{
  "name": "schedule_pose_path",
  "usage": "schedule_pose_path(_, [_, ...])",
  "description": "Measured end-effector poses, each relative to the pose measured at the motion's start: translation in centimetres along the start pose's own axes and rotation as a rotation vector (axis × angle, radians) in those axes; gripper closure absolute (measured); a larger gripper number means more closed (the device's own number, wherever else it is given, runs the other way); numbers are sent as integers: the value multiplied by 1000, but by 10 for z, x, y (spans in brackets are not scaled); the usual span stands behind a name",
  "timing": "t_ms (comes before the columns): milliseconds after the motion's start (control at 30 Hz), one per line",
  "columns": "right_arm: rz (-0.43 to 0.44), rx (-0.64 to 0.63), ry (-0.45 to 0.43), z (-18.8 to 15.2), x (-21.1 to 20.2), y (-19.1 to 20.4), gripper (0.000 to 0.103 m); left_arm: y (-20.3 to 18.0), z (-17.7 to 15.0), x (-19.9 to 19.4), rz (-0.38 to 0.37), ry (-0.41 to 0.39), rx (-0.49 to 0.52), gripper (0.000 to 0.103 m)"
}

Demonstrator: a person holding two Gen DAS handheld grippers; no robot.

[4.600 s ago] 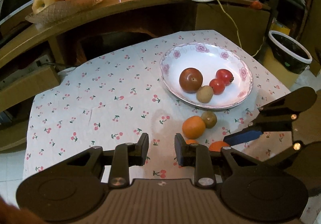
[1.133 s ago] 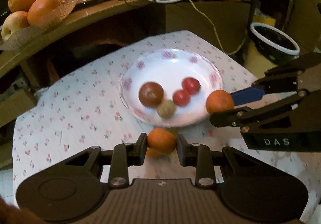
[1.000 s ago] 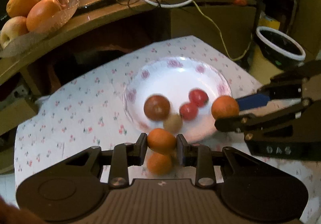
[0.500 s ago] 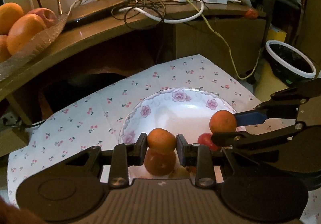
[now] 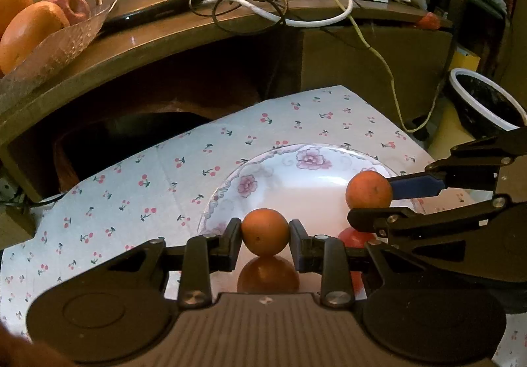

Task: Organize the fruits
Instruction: 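Carry both oranges over the plate and open both tools to drop them, then withdraw both tools from the plate toward the remaining orange and kiwi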

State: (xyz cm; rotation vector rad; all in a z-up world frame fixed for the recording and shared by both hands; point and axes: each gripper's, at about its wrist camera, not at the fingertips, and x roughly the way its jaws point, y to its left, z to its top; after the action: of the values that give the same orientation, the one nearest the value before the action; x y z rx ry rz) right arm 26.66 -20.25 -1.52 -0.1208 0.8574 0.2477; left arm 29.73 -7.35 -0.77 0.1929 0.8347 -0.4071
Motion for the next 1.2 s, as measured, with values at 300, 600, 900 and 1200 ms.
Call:
schedule_pose_path(300, [3, 3, -6, 0, 0, 2, 64, 1, -1, -4, 16, -3, 11, 67])
schedule_pose_path(600, [1, 17, -27, 0, -11, 0, 64, -3, 1, -15, 25, -19, 26, 67])
schedule_pose_path(900, [28, 15, -54, -6, -36, 9, 64, -8, -7, -44, 36, -26, 39, 67])
schedule_pose_path(1200, [81, -16, -40, -30, -66, 27, 64, -12, -35, -75, 37, -1, 51, 67])
